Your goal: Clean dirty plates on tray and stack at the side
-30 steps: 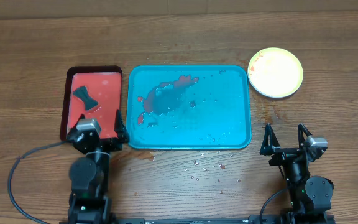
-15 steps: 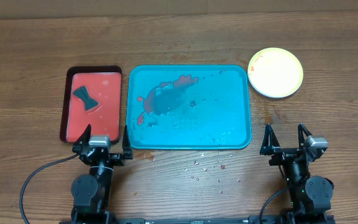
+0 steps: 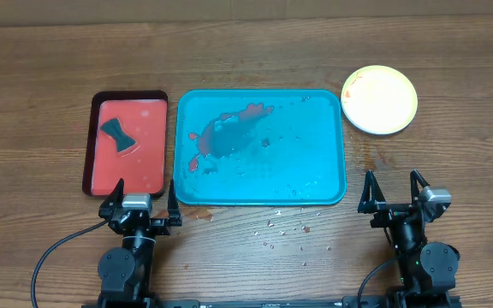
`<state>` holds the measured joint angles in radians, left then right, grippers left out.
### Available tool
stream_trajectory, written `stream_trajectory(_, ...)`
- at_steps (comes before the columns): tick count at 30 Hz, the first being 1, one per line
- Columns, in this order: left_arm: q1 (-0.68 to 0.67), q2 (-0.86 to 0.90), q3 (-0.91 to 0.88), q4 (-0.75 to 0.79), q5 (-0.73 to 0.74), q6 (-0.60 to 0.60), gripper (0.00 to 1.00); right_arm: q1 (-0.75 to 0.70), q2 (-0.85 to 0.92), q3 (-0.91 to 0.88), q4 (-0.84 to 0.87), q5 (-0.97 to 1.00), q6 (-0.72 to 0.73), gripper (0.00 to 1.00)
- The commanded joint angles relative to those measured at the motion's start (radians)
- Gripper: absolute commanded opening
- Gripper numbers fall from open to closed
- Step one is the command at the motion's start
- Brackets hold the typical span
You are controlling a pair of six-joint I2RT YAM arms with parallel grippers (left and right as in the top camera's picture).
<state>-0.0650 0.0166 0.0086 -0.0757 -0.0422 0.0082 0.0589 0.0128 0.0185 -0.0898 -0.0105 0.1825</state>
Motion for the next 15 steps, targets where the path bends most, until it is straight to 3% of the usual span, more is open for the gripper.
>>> stream_trajectory(1, 0.008, -0.013, -0.004, 0.002, -0.021, 0.023, 1.0, -0.006, -0.01, -0.01, 0.006, 0.01, -0.008, 1.0)
stream_trajectory(15, 0.008, -0.012, -0.004, 0.003, -0.01, 0.022, 1.0, -0.006, -0.01, -0.01, 0.006, 0.01, -0.008, 1.0)
